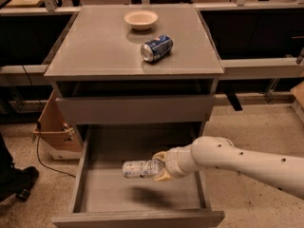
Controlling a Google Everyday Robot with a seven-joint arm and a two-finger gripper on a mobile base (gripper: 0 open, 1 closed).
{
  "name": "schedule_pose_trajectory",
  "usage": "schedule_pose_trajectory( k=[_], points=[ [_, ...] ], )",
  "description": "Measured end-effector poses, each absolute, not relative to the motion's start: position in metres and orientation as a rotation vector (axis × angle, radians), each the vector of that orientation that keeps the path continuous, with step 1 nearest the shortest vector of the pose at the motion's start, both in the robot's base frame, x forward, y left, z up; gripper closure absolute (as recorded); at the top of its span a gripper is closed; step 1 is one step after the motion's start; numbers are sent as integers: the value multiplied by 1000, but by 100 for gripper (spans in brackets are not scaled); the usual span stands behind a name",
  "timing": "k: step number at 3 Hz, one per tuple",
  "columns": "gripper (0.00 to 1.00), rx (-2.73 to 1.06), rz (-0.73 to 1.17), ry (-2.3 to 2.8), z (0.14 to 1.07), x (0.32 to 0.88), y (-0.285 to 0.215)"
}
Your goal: Place blue plastic bottle into middle drawer
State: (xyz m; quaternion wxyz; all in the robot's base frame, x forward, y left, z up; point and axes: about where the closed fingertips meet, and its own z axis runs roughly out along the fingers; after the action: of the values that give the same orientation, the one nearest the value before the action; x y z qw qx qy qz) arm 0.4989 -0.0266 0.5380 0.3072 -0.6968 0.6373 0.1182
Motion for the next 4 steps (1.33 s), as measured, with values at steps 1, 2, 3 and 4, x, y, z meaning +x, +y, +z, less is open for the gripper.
schedule_pose_trajectory(
  k=[1,2,3,4],
  points=[
    [100,-1867,322,1704,487,510,-30],
    [100,-1891,331,1731,455,512,-37],
    [100,-1903,356,1772,423,510,-49],
    [86,-1914,362,1791,410,509,-54]
  ],
)
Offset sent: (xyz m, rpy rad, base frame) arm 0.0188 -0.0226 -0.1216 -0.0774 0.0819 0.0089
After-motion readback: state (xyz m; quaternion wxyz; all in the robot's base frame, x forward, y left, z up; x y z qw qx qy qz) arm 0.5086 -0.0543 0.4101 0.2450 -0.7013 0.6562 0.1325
